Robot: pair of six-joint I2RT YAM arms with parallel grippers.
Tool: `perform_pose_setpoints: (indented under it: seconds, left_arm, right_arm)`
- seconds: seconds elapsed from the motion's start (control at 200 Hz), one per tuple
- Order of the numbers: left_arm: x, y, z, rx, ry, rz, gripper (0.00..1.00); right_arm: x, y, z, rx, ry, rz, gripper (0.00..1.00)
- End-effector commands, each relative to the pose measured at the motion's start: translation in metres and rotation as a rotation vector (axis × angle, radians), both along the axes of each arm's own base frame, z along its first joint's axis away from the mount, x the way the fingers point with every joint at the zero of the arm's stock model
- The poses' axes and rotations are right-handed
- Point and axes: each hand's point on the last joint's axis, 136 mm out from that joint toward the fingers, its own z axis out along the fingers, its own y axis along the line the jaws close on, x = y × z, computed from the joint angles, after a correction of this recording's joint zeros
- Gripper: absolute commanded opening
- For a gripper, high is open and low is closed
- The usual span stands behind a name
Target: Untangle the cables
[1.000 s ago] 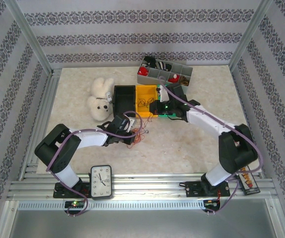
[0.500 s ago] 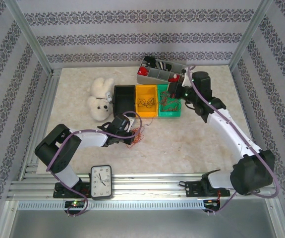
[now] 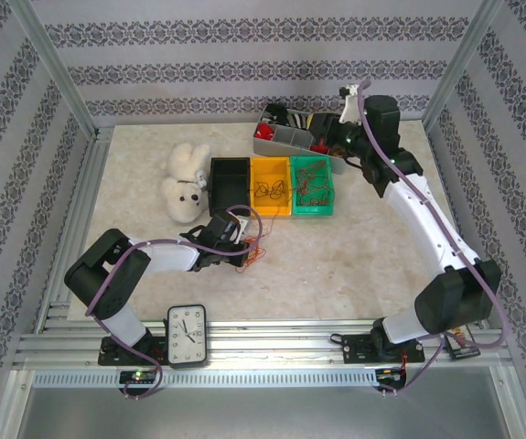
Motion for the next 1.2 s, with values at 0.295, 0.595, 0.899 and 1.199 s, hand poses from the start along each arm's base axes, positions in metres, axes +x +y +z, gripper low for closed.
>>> perform_pose_setpoints:
  seconds: [0.295, 0.595, 0.899, 1.199]
  left_arm:
    - [-0.026, 0.039, -0.063, 0.179, 0.117, 0.076, 0.00]
    - [-0.026, 0.044, -0.067, 0.212, 0.125, 0.100, 0.00]
    - [-0.027, 0.082, -0.073, 0.373, 0.114, 0.225, 0.00]
    - [-0.031, 0.094, -0.079, 0.410, 0.135, 0.291, 0.00]
  right_arm:
    - [0.023, -0.014, 0.094, 0.015, -0.211, -0.009, 0.00]
    - [0.016, -0.002, 0.106, 0.007, -0.259, 0.021, 0.00]
    - [-0.001, -0.044, 0.151, -0.056, -0.402, -0.187, 0.00]
    - [-0.037, -0.104, 0.173, -0.125, -0.483, -0.429, 0.00]
